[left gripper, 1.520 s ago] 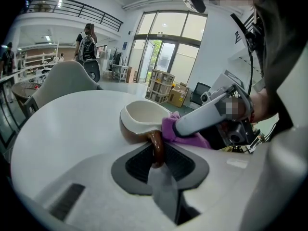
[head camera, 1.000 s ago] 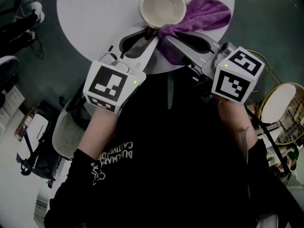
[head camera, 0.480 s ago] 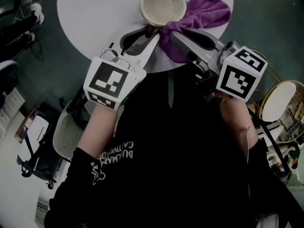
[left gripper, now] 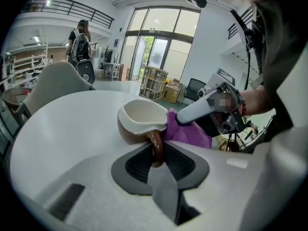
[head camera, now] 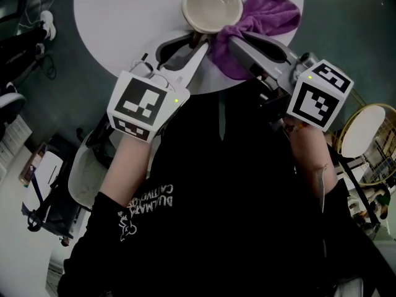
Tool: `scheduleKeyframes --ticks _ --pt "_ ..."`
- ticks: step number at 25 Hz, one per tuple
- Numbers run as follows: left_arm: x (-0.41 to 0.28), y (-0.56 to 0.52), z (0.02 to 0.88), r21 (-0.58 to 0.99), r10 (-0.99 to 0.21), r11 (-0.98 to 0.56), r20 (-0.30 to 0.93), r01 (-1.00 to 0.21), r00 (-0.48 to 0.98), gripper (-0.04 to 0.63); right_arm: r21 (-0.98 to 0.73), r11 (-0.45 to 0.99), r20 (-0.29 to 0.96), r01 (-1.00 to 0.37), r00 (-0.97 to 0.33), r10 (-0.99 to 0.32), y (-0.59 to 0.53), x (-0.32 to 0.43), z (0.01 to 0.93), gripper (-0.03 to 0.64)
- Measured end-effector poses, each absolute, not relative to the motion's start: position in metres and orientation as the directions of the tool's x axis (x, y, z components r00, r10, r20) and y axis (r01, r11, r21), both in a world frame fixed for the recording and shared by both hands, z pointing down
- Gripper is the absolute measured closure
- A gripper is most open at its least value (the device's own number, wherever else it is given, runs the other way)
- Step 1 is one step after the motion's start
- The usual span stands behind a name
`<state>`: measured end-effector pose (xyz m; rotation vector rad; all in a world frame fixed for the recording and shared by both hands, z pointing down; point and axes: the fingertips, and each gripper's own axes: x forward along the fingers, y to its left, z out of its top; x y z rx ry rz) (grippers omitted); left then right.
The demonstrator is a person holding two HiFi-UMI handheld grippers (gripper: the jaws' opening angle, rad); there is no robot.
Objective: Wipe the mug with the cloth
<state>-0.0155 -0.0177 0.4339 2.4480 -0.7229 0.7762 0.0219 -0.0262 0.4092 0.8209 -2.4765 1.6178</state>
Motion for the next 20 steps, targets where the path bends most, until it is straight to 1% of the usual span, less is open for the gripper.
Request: scheduleKeyframes --ticks 20 --pt "-0.012 -0.019 0.432 0.273 -0.322 -0.762 0.628 -0.587 0.709 0.517 -0.804 0.312 0.363 -0.507 -0.833 -0.417 -0.037 0.037 0.407 0.569"
